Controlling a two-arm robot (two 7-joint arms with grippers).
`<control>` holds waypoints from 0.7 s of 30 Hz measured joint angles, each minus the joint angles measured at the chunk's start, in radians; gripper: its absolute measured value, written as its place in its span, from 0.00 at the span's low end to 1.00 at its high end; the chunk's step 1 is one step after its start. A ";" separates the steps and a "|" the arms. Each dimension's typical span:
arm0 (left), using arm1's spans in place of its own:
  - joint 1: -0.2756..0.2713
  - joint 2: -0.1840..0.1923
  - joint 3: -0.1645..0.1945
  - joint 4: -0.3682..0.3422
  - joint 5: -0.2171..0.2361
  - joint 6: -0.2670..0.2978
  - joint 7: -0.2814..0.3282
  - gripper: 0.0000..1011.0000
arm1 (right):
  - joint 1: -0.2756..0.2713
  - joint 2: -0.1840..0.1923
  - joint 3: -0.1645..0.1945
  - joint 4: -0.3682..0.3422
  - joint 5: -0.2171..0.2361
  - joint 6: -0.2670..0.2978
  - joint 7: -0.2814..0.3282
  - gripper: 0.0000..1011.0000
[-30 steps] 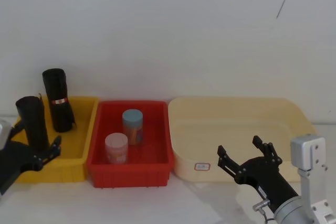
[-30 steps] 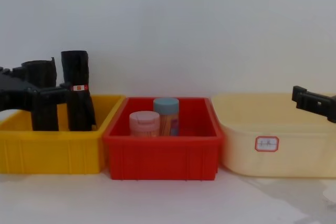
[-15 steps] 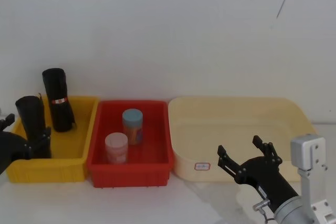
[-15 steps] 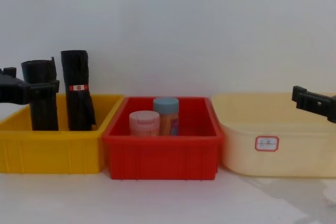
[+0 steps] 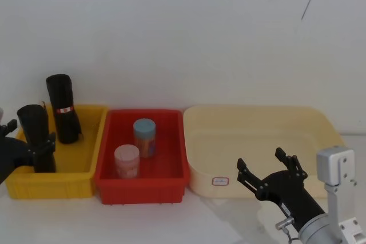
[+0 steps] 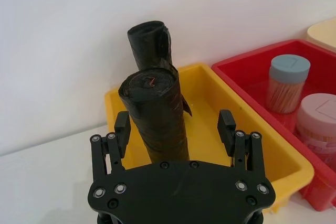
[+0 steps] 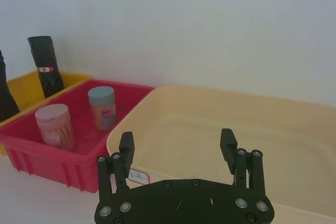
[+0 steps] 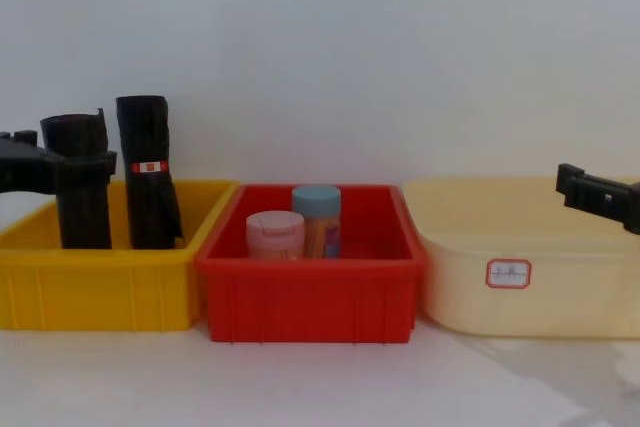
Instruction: Pick up the garbage bag with the one hand and transfer it to the other hand.
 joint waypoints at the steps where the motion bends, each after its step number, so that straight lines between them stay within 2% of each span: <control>1: -0.007 -0.004 0.002 0.009 0.004 0.000 -0.001 0.99 | 0.000 0.000 0.000 0.000 0.000 0.000 0.000 0.99; 21: -0.096 -0.059 0.035 0.130 0.074 -0.024 0.016 0.99 | 0.000 0.000 0.000 0.000 0.000 0.000 0.000 0.99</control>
